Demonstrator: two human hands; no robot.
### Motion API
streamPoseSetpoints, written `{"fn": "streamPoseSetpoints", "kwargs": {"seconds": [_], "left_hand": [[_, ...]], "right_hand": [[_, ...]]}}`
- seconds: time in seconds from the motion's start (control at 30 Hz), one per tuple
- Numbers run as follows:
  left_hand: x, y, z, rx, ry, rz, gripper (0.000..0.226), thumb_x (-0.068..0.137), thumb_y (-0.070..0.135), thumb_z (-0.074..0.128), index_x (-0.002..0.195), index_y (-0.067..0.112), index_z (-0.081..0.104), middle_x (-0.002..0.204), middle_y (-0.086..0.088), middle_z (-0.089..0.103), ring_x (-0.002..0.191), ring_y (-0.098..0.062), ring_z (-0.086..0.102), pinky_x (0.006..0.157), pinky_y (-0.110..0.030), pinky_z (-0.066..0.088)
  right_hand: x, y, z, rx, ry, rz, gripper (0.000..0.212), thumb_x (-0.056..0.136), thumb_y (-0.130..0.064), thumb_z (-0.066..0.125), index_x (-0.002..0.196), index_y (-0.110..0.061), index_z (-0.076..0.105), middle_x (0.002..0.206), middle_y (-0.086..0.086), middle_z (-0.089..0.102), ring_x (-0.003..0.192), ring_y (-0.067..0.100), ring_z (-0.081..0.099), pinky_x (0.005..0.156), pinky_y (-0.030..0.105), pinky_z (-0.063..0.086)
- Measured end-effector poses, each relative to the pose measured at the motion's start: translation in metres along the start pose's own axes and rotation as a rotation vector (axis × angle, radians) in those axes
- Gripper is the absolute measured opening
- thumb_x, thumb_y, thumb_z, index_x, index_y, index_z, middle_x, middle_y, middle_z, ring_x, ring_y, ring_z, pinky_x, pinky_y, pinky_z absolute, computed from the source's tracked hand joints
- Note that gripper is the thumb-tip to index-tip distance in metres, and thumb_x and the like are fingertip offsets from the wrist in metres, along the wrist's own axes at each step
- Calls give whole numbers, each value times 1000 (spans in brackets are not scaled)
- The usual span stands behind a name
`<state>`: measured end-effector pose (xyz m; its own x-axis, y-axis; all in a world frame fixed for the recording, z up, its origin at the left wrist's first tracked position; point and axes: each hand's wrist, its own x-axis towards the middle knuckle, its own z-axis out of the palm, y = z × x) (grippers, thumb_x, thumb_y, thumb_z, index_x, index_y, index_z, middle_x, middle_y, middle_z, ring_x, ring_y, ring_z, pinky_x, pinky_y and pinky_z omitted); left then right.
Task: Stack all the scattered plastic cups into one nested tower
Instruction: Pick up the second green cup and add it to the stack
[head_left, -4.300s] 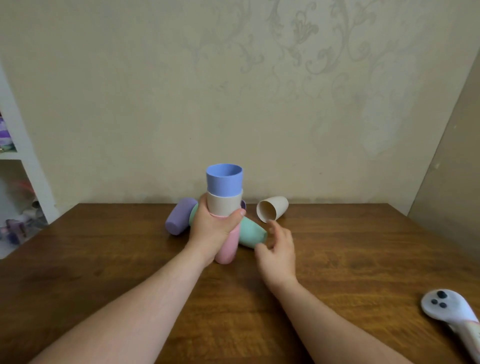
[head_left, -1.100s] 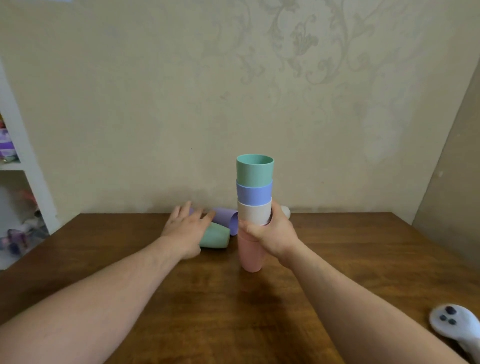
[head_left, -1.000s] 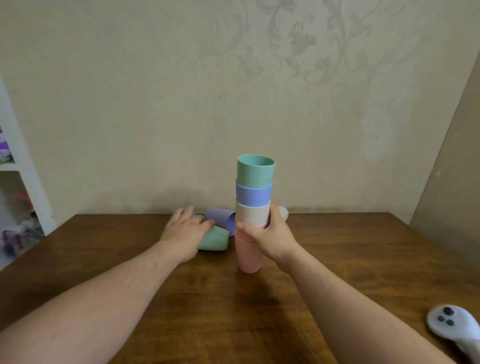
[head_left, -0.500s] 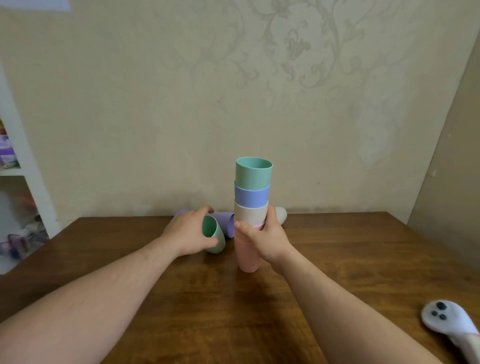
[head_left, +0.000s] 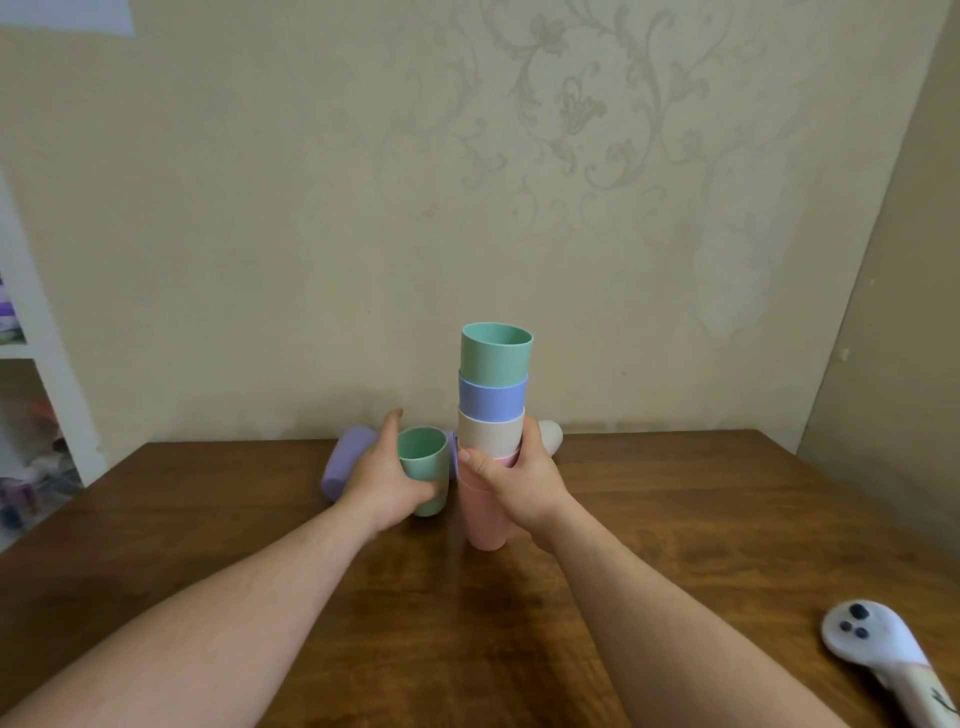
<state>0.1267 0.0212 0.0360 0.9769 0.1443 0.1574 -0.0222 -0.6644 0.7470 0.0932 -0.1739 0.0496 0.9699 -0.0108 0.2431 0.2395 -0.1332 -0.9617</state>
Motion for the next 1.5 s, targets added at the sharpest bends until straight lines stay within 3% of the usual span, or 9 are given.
{"fn": "streamPoseSetpoints", "kwargs": {"seconds": [0.17, 0.27, 0.43, 0.53, 0.7, 0.83, 1.2, 1.37, 1.5], "left_hand": [[3, 11, -22, -223, 156, -27, 96, 71, 36, 100, 154, 28, 53, 138, -4, 71, 124, -24, 68, 100, -34, 53], [5, 44, -47, -446, 304, 64, 103, 67, 56, 93, 157, 39, 44, 141, 0, 67, 124, -23, 69, 108, -45, 58], [4, 143, -92, -670, 435, 328, 105, 88, 46, 82, 171, 27, 20, 152, 1, 58, 128, -16, 67, 110, -34, 54], [-4, 181, -92, -532, 307, 448, 101, 91, 40, 85, 171, 31, 23, 142, 8, 57, 122, -15, 67, 101, -29, 55], [-8, 164, -63, -277, 116, 480, 100, 81, 49, 87, 165, 38, 32, 154, 2, 57, 132, -20, 60, 112, -45, 55], [-7, 144, -55, -328, 103, 446, 96, 90, 40, 86, 167, 34, 28, 158, 2, 53, 131, -18, 60, 105, -32, 51], [-6, 137, -30, -471, -16, 394, 109, 78, 46, 79, 165, 50, 13, 146, 11, 63, 124, -18, 69, 107, -38, 57], [-6, 124, -16, -562, -77, 376, 97, 84, 30, 92, 160, 39, 32, 131, 17, 72, 117, -6, 74, 102, -35, 62], [-14, 97, 8, -641, -123, 253, 93, 68, 33, 100, 147, 23, 51, 128, 3, 78, 116, -16, 77, 105, -44, 62]], "right_hand": [[1, 1, 1, -17, 1, -3, 58, 90, -32, 88, 134, -32, 50, 121, -10, 68, 108, 4, 66, 79, 22, 51], [0, 0, 1, -27, 8, -5, 58, 89, -32, 88, 133, -33, 50, 119, -13, 68, 106, 0, 65, 78, 20, 51], [1, 0, 0, -41, 1, 2, 62, 89, -38, 87, 137, -34, 48, 123, -10, 67, 110, 7, 66, 82, 29, 53], [1, 0, 1, -51, -10, 11, 65, 90, -40, 85, 142, -33, 47, 126, -8, 67, 112, 10, 65, 87, 33, 53], [2, 0, -1, -50, -16, 17, 67, 90, -40, 84, 145, -34, 46, 128, -9, 67, 117, 14, 66, 95, 38, 55], [3, 1, -1, -49, -36, 10, 71, 91, -40, 84, 148, -32, 44, 131, -7, 65, 120, 17, 65, 99, 41, 56], [2, 0, -1, -53, -40, 12, 68, 91, -36, 84, 148, -32, 46, 130, -7, 67, 118, 14, 66, 95, 36, 56], [1, 1, 0, -45, -45, -4, 66, 92, -32, 85, 146, -32, 46, 131, -9, 68, 120, 11, 67, 91, 28, 55], [-5, 8, -1, -20, -57, -22, 68, 89, -26, 86, 145, -37, 48, 131, -12, 71, 121, 6, 68, 104, 34, 57]]}}
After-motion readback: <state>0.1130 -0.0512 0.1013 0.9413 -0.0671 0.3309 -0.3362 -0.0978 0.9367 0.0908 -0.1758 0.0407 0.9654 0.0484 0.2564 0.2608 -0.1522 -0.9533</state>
